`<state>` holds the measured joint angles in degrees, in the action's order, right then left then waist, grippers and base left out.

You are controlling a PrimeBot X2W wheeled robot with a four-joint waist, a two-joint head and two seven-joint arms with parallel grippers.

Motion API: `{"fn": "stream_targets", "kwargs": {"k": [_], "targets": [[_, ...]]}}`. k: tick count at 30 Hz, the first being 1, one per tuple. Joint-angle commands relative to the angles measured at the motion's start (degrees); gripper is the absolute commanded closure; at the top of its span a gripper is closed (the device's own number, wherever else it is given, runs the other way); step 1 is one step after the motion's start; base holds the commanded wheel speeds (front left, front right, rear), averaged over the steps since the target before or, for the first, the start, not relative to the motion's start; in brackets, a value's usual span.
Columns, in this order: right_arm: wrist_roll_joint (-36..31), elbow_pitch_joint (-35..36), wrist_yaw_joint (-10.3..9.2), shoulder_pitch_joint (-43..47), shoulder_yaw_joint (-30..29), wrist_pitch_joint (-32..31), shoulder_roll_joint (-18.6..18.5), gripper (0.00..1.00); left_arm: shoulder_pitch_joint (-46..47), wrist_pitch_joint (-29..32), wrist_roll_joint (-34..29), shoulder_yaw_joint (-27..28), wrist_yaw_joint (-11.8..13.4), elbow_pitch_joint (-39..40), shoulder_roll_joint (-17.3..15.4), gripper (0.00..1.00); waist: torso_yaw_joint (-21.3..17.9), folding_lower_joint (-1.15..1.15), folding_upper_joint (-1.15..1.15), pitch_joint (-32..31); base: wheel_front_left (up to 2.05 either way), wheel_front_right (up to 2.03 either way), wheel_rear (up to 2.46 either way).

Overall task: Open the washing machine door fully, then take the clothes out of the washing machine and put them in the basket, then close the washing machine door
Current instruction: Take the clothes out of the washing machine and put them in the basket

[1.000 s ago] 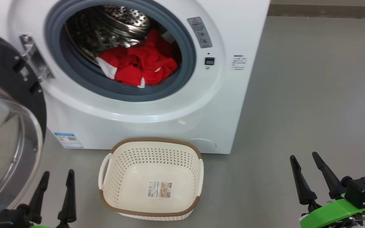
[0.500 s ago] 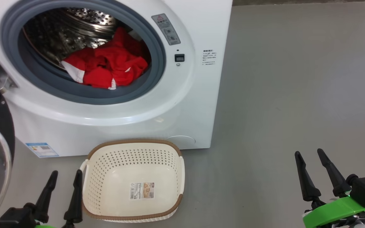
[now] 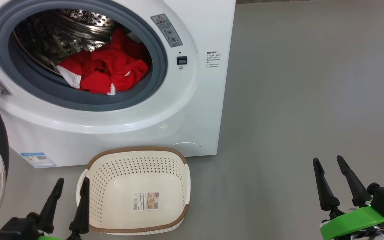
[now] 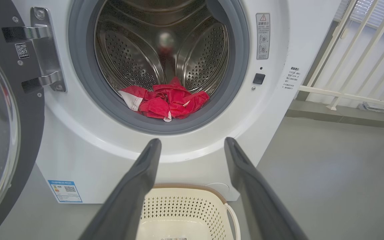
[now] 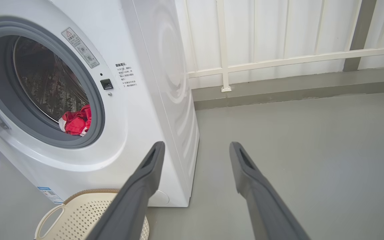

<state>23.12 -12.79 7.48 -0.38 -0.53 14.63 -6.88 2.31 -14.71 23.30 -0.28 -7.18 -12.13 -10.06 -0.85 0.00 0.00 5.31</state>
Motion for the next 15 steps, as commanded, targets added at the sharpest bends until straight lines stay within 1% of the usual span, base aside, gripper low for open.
{"fn": "stream_targets", "kwargs": {"k": [1, 15], "targets": [[-0.7, 1.6, 0.01, -0.5, 1.0, 0.4, -0.4, 0.0, 1.8, -0.3, 0.5, 1.7, -0.3, 1.5, -1.6, 0.0, 0.1, 0.0, 0.0, 0.0, 0.0, 0.0, 0.0], [-0.8, 1.7, 0.01, -1.0, 1.2, 0.4, -0.3, 0.0, 1.9, -0.3, 0.6, 1.3, -0.3, 2.5, -1.6, 0.0, 0.9, 0.0, 0.0, 0.5, 0.0, -0.01, 0.0]]}}
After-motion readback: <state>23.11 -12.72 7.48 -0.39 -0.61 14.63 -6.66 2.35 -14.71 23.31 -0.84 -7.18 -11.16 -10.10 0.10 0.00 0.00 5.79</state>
